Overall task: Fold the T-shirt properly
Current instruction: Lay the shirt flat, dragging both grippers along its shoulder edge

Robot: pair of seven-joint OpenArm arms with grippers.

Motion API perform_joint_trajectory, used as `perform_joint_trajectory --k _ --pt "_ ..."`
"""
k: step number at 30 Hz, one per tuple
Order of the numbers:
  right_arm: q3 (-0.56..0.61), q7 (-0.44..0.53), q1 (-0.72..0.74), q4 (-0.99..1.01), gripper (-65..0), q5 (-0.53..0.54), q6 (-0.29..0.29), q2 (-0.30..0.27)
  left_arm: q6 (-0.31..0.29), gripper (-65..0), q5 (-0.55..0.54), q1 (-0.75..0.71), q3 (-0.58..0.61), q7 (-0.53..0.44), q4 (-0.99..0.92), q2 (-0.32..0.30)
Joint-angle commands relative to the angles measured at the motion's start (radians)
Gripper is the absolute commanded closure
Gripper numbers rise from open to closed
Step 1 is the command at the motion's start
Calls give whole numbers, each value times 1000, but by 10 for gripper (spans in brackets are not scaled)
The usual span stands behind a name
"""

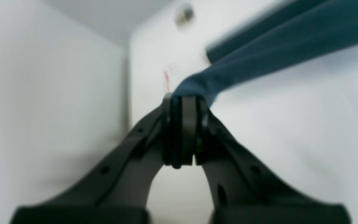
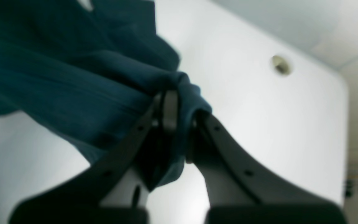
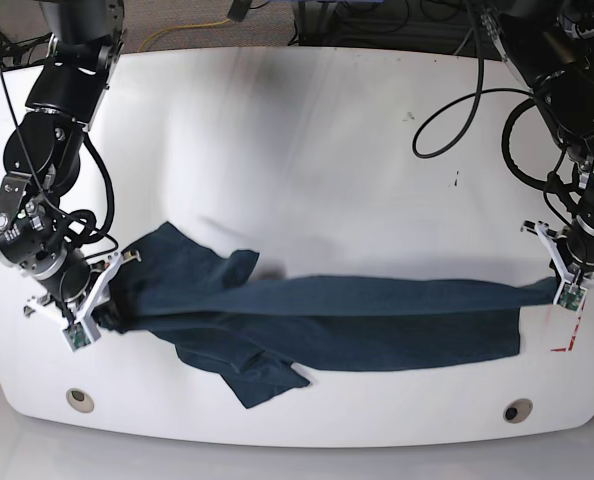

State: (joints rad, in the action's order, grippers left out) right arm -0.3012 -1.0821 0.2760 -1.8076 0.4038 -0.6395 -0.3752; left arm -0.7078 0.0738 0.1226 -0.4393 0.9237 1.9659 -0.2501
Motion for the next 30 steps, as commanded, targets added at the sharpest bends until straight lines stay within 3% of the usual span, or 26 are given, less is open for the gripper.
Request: perform_joint_trajectory --k 1,8,20,30 --pt "-56 -28 -19 -53 0 2 0 9 10 0 1 -41 -25 -22 25 -13" --pt "-160 -86 -185 -103 0 2 -39 87 10 0 4 -192 -141 -24 31 53" --pt "-318 -189 -406 -131 0 2 -44 232 10 0 2 -416 -189 -24 25 57" --pt "-323 -191 -504 -157 0 31 -46 270 10 0 2 -482 -189 -25 23 57"
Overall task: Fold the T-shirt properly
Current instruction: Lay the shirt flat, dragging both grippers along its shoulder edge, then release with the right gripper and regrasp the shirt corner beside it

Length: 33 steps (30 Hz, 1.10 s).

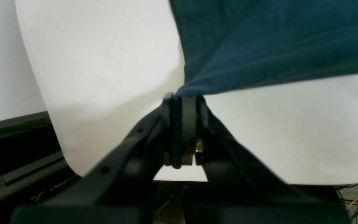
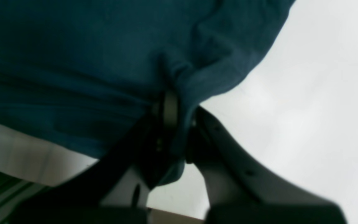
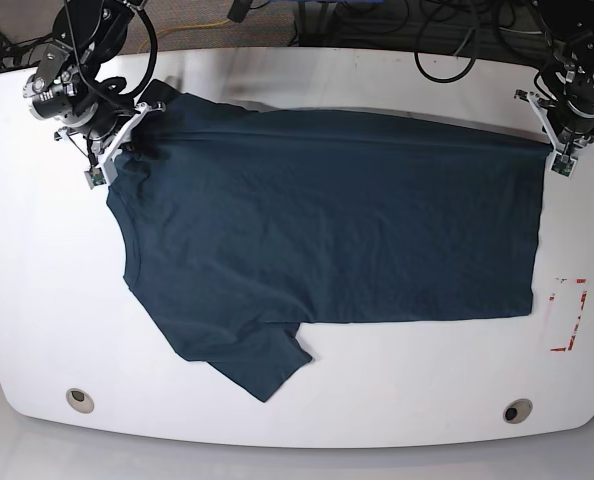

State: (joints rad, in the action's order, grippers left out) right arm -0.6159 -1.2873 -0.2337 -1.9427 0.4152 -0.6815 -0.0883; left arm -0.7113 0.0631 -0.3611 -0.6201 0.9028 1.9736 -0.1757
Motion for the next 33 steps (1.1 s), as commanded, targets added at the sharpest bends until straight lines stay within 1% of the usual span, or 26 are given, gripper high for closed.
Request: perform_joint_trajectory --k 1,3,6,13,17,19,21,26,29,31,33 --pt "-8 15 9 -22 0 34 -4 -18 13 0 13 3 -8 -4 16 -17" --pt "-8 15 17 -22 0 80 -2 -20 13 0 11 17 -4 -4 16 -17" --pt "-8 15 35 -22 0 121 16 -20 13 0 11 66 -7 -4 16 -17" --pt "-3 15 121 10 0 124 19 -18 13 0 13 176 -2 -4 3 -20" --pt "-3 15 184 84 0 123 19 -20 13 0 16 245 7 -4 -81 -25" --pt "-5 22 205 127 -13 123 18 -21 13 0 16 276 10 -4 -136 -49" --pt "-5 27 239 167 -13 123 15 -43 13 0 14 313 13 -4 -201 -71" --pt "-3 73 284 274 -19 123 15 -57 13 0 16 391 13 -4 -310 -72" --pt "-2 90 313 338 -22 123 15 -78 13 0 16 426 13 -4 -357 -72" --pt "-2 94 336 383 -52 123 15 -83 13 0 17 452 29 -6 -392 -72" --pt "-5 94 351 414 -125 124 15 -104 13 0 19 466 59 -14 -425 -78"
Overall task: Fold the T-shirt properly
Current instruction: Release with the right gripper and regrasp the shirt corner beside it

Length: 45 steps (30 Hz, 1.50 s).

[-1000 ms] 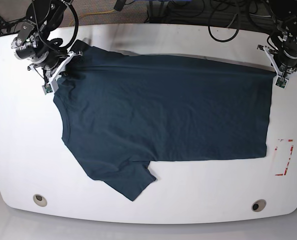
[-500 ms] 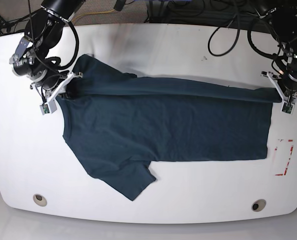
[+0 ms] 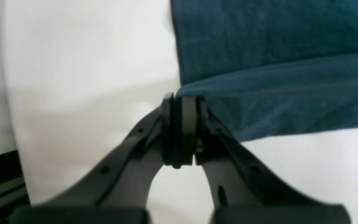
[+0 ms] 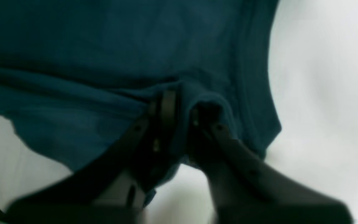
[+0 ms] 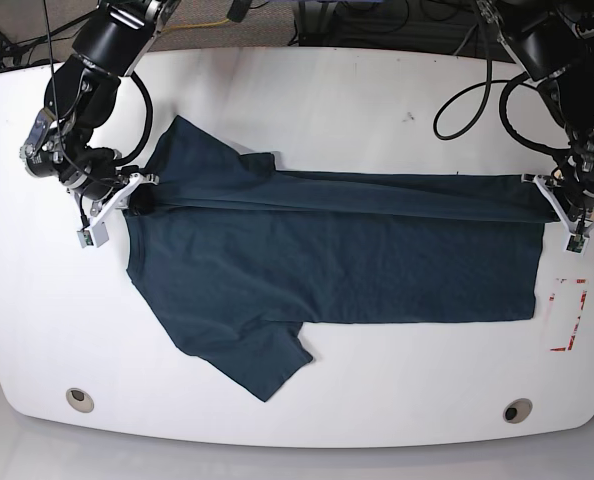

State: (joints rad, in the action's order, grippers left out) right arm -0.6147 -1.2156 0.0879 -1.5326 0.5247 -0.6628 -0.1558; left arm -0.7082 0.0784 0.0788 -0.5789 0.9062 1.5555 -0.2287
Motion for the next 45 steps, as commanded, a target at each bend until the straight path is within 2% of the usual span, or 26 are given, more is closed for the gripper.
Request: perform_joint_trajectory --k 1,4,6,8,10,12,18,26,33,41,45 --pt "-7 23 29 5 -168 18 -4 -47 10 0 4 28 32 -29 -19 -36" --pt "-7 20 29 -9 -308 25 -7 -58 10 -29 4 32 84 -69 -57 -47" --pt "-9 13 8 -70 -400 54 -7 -72 10 -153 2 34 109 -91 -85 -48" --pt "-9 -2 -40 -124 -441 97 -7 -81 10 -279 2 34 110 -98 -100 -48" --pt "-11 -16 -96 -179 -452 174 -2 -87 10 -428 -1 34 110 -100 -105 -48" --pt "-37 -20 -153 -214 -452 231 1 -84 10 -500 -1 34 110 -100 -103 -48" --pt "-69 -16 -287 -228 -452 332 1 -77 10 -461 -2 34 110 -100 -103 -48" --pt "-67 -16 -345 -207 -452 329 2 -11 10 -453 2 11 81 -184 -111 -45" --pt "-66 -16 -345 -111 -452 329 2 2 10 -453 1 -3 79 -190 -112 -47" --pt "57 7 -351 -72 -452 329 4 25 10 -451 -1 -32 44 -190 -105 -47" --pt "94 9 -351 -72 -445 328 5 57 10 -451 -1 -34 38 -190 -108 -47"
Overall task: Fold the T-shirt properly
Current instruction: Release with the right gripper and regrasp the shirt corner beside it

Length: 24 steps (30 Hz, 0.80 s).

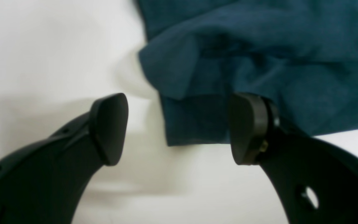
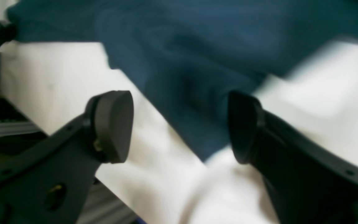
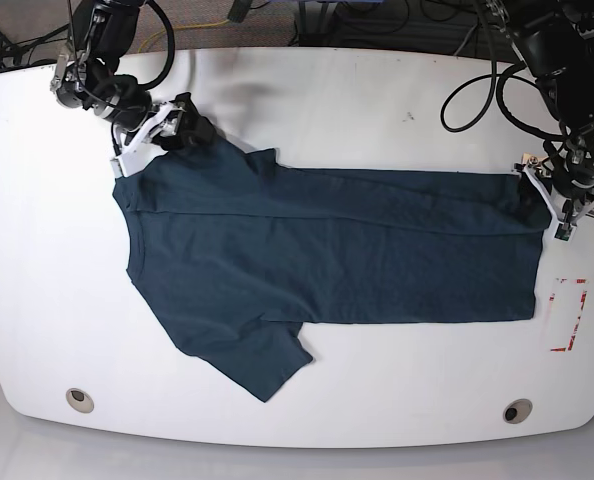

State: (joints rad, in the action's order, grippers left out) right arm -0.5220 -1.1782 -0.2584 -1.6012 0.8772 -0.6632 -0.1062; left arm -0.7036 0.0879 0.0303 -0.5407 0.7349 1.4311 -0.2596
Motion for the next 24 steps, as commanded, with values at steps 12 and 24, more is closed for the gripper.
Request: perform_joint_trajectory --k 12,24 --pt "12 -36 18 -15 0 -16 -5 15 5 -451 -9 13 -2 -19 21 -17" --pt "12 -52 84 -230 0 -14 -7 -71 5 -451 -4 12 0 -19 13 -27"
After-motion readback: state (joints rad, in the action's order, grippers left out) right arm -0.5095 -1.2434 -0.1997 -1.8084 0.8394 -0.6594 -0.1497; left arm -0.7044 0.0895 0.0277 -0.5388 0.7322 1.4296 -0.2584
